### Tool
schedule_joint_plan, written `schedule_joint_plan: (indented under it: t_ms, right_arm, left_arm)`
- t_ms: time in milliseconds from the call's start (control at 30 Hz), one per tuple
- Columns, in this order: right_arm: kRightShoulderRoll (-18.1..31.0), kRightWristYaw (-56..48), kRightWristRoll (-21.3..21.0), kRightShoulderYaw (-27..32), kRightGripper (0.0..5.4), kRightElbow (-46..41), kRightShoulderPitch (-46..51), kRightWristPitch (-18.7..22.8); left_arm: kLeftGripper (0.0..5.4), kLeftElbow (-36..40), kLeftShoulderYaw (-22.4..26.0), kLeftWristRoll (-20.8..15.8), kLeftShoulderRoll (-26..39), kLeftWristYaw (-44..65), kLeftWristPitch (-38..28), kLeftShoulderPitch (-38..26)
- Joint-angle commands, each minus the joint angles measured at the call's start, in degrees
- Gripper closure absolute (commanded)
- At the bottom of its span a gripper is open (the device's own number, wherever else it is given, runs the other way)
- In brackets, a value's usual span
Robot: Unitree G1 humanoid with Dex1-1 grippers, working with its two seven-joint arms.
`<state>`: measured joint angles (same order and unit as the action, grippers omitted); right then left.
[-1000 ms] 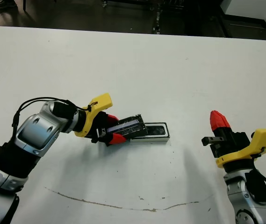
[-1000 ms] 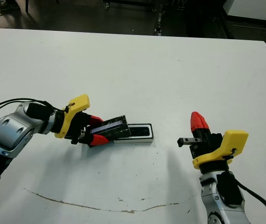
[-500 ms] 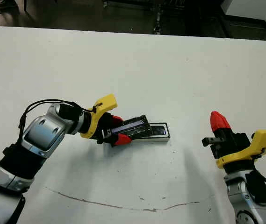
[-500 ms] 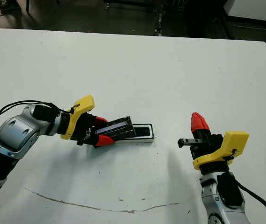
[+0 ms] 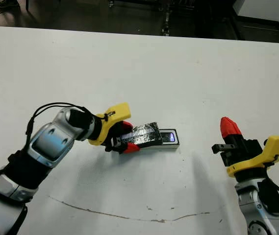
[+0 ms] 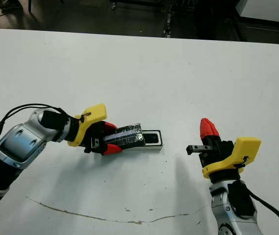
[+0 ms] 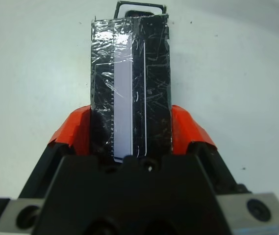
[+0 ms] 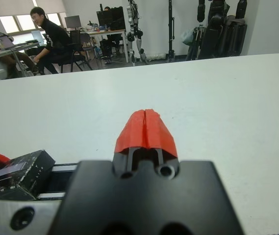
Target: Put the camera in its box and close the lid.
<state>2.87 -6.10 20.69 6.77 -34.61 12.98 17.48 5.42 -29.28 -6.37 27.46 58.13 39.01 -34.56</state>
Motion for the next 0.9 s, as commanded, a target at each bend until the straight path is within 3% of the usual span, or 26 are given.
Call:
schedule_joint_plan:
  t_ms: [33,233,900]
  right_arm:
    - [0.92,0.24,0.23,0.6,5.4,-0.17,-0.01,0.9]
    - [0.93,0.26,0.5,0.85,5.4,-0.11,-0.29,1.21]
    - [1.26,0.08,0.95,1.25,5.4,0.07,-0.08,1.61]
  left_arm:
    - [2.23,-0.08,-4.97,0.44,-3.21,1.3,-0.51,0.6]
    - [2.23,-3.7,-7.05,2.94,-6.74,0.83,-3.07,-0.98]
    - [2.23,-16.96,-5.57,0.04,-15.96,3.78,-3.65,-3.35]
